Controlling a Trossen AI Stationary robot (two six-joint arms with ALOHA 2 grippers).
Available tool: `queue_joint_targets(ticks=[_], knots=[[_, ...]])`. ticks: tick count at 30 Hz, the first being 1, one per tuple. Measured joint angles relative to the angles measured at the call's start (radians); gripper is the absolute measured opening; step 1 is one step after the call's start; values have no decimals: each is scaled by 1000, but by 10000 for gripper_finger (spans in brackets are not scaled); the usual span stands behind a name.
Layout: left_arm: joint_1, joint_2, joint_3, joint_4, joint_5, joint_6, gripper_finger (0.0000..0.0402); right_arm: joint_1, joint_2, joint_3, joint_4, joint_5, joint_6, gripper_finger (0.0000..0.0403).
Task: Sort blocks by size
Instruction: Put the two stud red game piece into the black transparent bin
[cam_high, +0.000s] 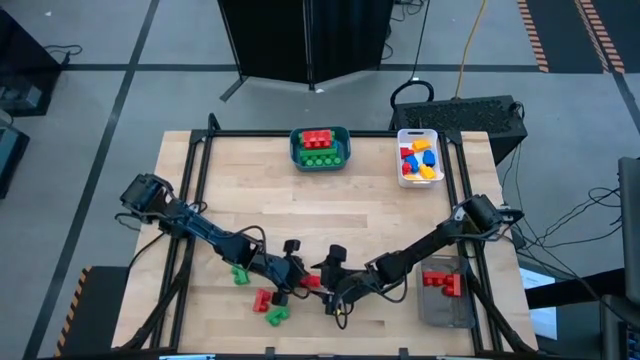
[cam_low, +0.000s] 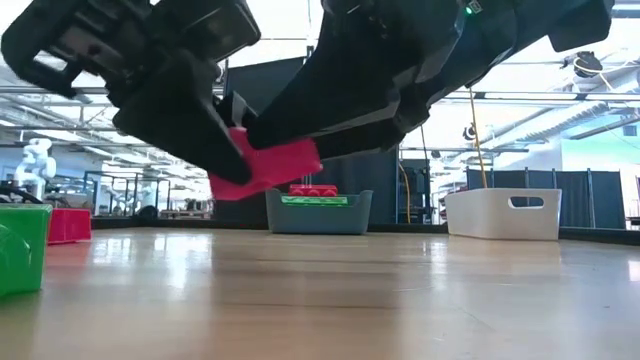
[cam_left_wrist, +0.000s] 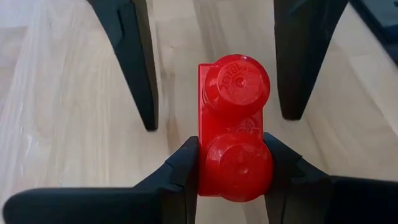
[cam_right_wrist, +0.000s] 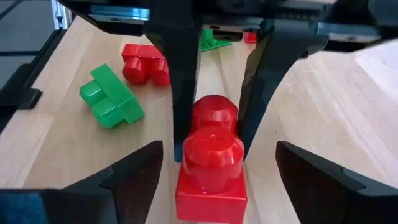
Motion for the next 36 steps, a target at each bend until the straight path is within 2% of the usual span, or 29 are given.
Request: queue_joint_targets(ticks=[5, 14, 19, 23, 26, 31, 36], knots=[[0, -1, 1, 19, 0, -1, 100, 0, 0, 0, -7, -2, 38, 256], [0, -1, 2, 22, 5, -12, 100, -3, -2, 0, -7, -64, 61, 116], [-2, -1, 2, 35, 12, -78, 111, -3, -8, 0, -11, -81, 65, 115], [-2, -9, 6, 66, 38, -175, 145, 1, -38, 1, -63, -85, 90, 115], [1, -36, 20, 30, 33, -183, 176, 6, -78, 1, -165, -82, 116, 115], [-1, -110, 29, -119, 21, -191, 217, 27, -159, 0, -352, -76, 167, 115], [3, -222, 44, -413, -49, -397, 224, 65, -236, 0, -616, -75, 287, 115]])
